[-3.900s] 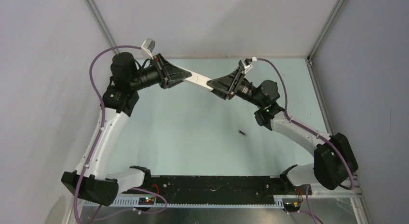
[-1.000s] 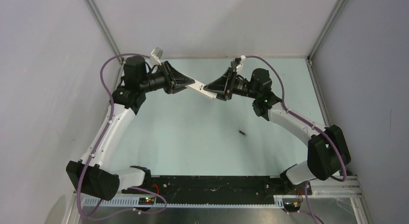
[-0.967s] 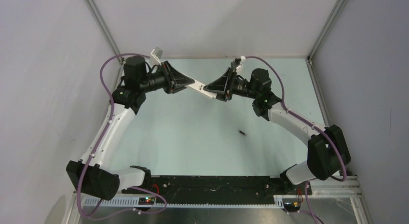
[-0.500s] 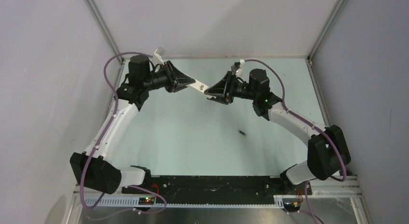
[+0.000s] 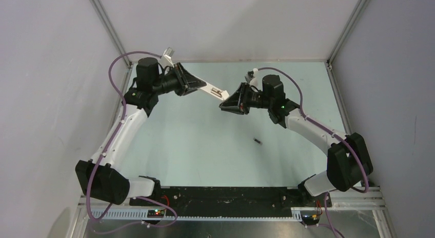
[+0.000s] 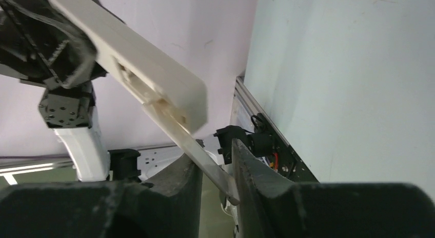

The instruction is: Load the batteries into the remote control

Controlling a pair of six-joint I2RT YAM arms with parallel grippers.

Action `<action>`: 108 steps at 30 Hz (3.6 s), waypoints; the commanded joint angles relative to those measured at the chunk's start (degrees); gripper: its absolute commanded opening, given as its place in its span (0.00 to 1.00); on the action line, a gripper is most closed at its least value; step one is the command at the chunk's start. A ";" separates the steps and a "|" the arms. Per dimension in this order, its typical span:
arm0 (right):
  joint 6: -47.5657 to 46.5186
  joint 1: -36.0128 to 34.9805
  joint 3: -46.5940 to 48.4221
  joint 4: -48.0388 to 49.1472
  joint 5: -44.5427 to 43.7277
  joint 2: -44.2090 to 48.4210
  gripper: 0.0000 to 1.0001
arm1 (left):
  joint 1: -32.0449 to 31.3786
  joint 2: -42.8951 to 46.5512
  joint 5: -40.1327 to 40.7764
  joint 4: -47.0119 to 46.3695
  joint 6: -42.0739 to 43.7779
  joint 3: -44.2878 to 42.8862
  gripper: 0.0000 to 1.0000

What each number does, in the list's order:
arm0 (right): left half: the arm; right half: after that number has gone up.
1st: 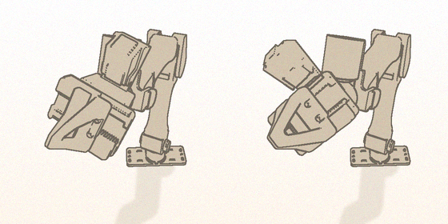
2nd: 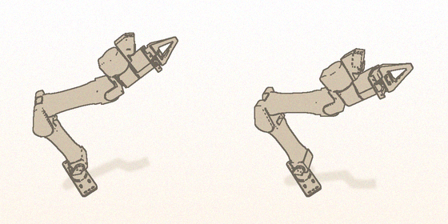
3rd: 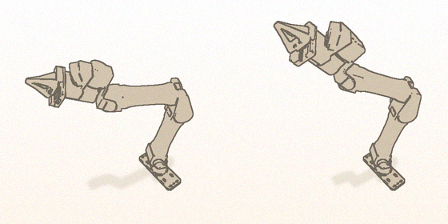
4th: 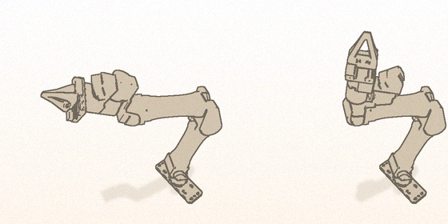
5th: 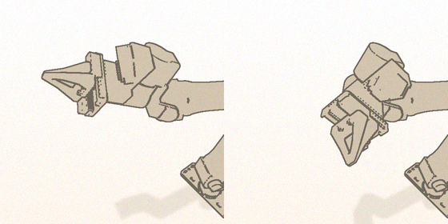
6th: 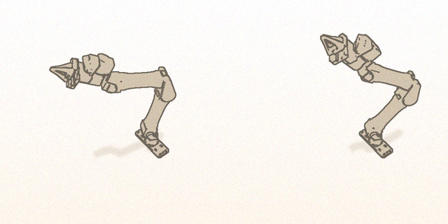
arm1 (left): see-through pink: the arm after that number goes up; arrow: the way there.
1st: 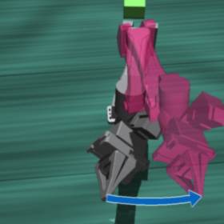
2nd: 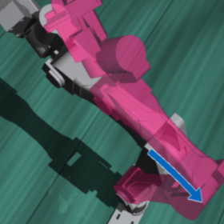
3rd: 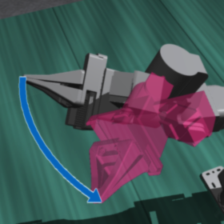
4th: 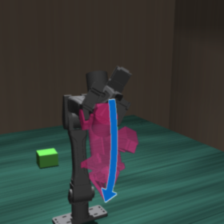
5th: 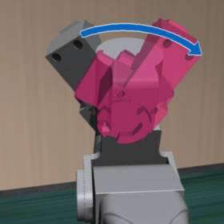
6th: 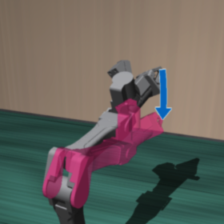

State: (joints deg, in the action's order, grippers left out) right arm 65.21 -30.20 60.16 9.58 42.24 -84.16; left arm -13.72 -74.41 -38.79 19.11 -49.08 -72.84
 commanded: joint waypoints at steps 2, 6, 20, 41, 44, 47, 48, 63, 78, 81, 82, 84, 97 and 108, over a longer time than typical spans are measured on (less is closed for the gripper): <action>-3.67 -0.03 0.13 -7.96 -2.60 -0.47 0.24 | -0.01 0.58 -3.24 -6.71 0.51 -0.64 0.00; -5.45 0.22 0.08 -8.05 -3.18 0.37 0.12 | -0.04 0.40 -3.09 -6.64 2.84 0.62 0.00; -17.79 0.96 -0.88 -17.57 -11.81 0.60 0.00 | 1.28 1.49 9.22 -0.44 15.35 9.22 0.00; -13.95 -0.69 -1.19 -13.42 -14.22 -18.94 0.22 | 1.27 4.29 6.80 1.99 18.17 14.88 0.00; -14.79 -0.94 -1.33 -14.51 -15.48 -18.18 0.24 | 1.32 4.48 6.79 2.33 18.62 14.89 0.00; -16.52 -1.08 -1.30 -14.95 -16.07 -15.44 0.31 | 1.28 4.54 6.59 2.75 19.65 14.80 0.00; -17.00 -1.13 -1.29 -14.99 -15.96 -14.64 0.33 | 1.30 4.54 6.38 2.99 19.82 14.82 0.00; -49.23 -15.42 -1.75 -17.96 -25.37 12.24 0.79 | -3.00 8.23 -11.55 3.59 30.95 14.68 0.00; -55.53 -27.02 -1.87 -19.26 -45.51 17.65 0.84 | -6.52 11.70 -15.70 3.57 35.67 14.99 0.00; -51.65 -26.00 -2.31 -20.20 -45.41 18.85 0.83 | -6.50 11.95 -15.56 3.62 36.37 15.57 0.00; -50.43 -24.33 -2.85 -19.93 -44.62 19.25 0.82 | -6.46 12.11 -15.74 3.59 36.79 15.73 0.00; -45.97 -20.53 -4.83 -19.16 -39.78 20.95 0.79 | -6.19 13.09 -15.68 3.62 38.68 16.30 0.00; -36.06 -1.51 -12.81 -33.59 -45.71 18.29 0.34 | -5.89 15.05 -14.94 3.68 40.82 16.01 0.00; -27.78 0.04 -11.40 -35.24 -49.99 2.40 0.00 | -5.93 14.69 -14.20 3.71 39.52 15.54 0.00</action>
State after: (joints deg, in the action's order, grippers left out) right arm 32.67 -30.63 46.94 -24.69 -4.36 -77.17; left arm -19.86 -60.20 -52.71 24.38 -9.96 -55.51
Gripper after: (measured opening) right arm 0.053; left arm 0.282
